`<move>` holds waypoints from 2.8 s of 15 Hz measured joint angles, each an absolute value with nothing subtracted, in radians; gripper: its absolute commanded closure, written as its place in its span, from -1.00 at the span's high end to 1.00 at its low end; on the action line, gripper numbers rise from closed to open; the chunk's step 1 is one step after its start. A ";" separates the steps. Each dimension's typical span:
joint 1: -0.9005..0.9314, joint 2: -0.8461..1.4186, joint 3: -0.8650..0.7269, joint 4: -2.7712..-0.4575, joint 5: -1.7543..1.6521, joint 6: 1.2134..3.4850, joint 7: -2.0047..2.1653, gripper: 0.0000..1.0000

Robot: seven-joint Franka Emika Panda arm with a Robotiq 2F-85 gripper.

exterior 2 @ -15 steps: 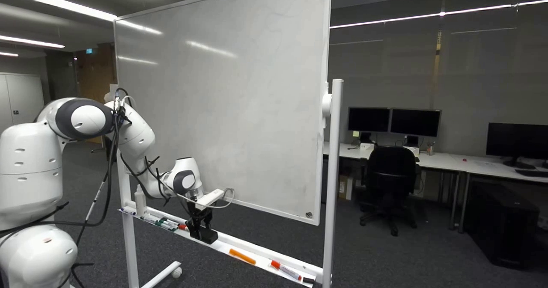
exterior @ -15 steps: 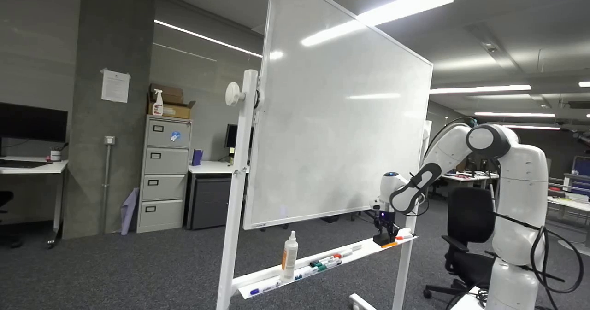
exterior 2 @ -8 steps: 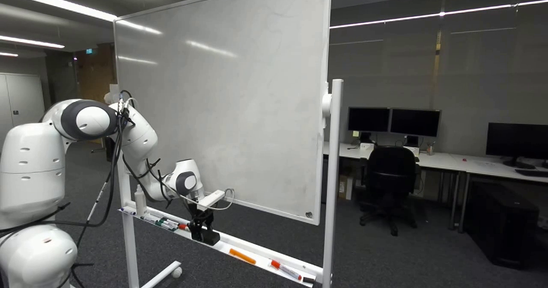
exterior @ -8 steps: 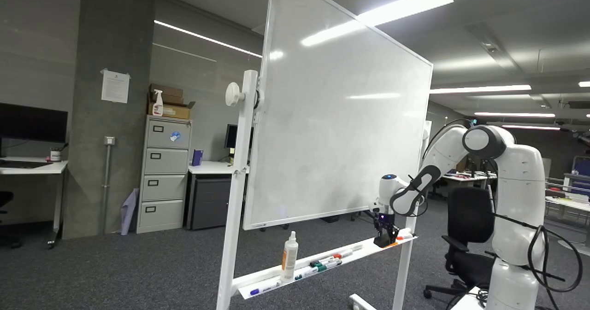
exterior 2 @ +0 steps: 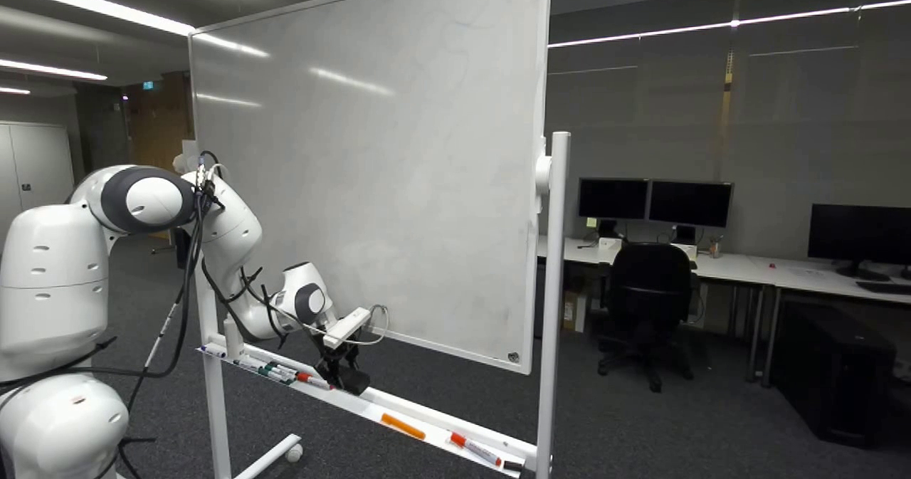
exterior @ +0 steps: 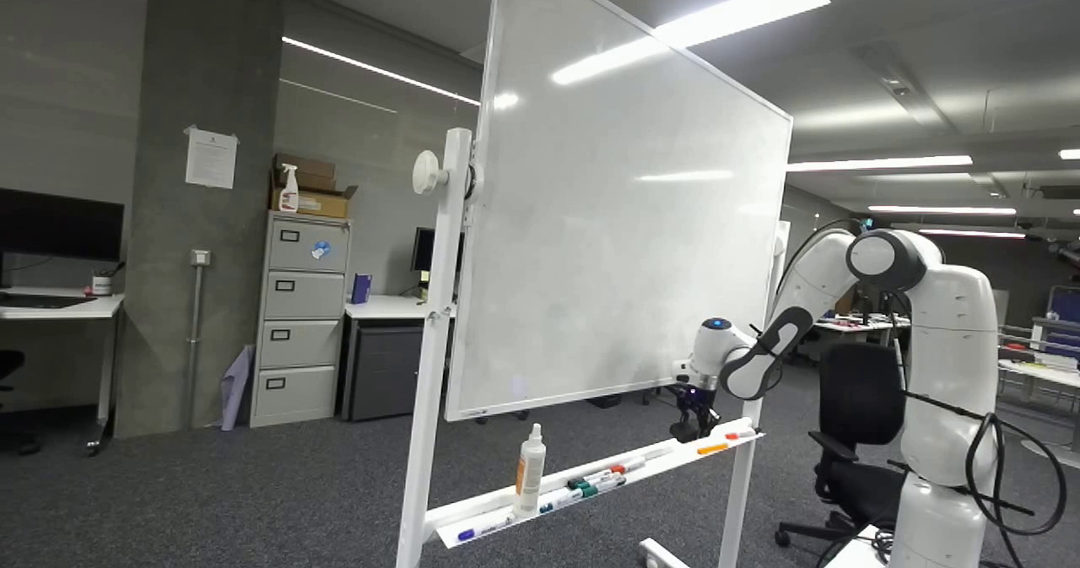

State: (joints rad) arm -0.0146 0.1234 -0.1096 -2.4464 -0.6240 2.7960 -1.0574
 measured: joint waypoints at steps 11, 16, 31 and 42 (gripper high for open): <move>-0.018 -0.014 -0.093 -2.569 -0.466 2.728 -0.993 -0.37; -0.043 -0.079 -0.098 -2.584 -0.376 2.663 -0.877 -0.37; -0.054 0.094 -0.075 -2.412 0.017 2.515 -0.408 -0.37; -0.056 0.188 -0.042 -2.392 0.206 2.730 -0.396 -0.37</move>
State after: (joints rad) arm -0.0562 0.1877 -0.0421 -2.3916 0.2056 2.7300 -0.3965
